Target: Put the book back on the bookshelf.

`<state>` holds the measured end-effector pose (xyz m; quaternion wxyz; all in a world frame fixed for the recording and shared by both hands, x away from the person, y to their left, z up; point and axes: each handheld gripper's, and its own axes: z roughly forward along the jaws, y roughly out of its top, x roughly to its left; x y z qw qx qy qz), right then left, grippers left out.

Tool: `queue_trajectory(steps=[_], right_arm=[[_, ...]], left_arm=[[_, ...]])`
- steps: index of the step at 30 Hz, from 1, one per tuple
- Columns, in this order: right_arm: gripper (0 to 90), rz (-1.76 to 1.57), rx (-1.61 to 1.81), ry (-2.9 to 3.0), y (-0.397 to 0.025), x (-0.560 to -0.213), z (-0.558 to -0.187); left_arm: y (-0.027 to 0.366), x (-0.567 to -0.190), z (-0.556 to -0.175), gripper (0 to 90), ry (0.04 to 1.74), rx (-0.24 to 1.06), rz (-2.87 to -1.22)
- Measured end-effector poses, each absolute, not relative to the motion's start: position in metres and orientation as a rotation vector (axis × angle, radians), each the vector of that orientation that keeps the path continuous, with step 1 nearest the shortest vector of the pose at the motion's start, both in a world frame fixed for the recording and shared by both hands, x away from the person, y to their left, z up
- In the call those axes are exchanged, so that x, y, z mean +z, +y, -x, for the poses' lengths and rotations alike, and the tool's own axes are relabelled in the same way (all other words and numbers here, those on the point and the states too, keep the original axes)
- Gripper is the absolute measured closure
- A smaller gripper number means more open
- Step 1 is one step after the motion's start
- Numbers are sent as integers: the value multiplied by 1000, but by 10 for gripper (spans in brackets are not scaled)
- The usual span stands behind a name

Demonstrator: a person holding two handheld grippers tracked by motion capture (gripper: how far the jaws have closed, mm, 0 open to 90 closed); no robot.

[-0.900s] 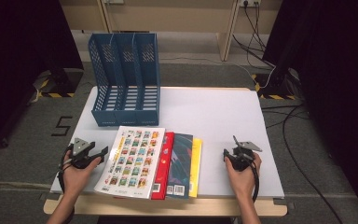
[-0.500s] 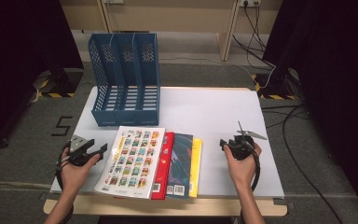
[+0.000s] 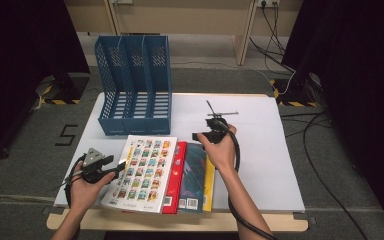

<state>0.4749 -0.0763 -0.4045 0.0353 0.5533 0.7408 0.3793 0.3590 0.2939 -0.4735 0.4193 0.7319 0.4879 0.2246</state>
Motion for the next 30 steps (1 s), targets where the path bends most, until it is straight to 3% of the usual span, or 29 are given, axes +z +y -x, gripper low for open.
queue_trajectory(steps=[10,19,30], right_arm=[[508,-1765,1123,2443,-22,-420,-516],[485,-1856,1092,2513,-9,-438,-524],[519,-1844,1093,2533,-2,-428,-519]], left_arm=[[293,-479,-360,425,1235,505,-1841],[290,-482,-360,437,1232,475,-1852],[293,-485,-361,462,1247,430,-1840]])
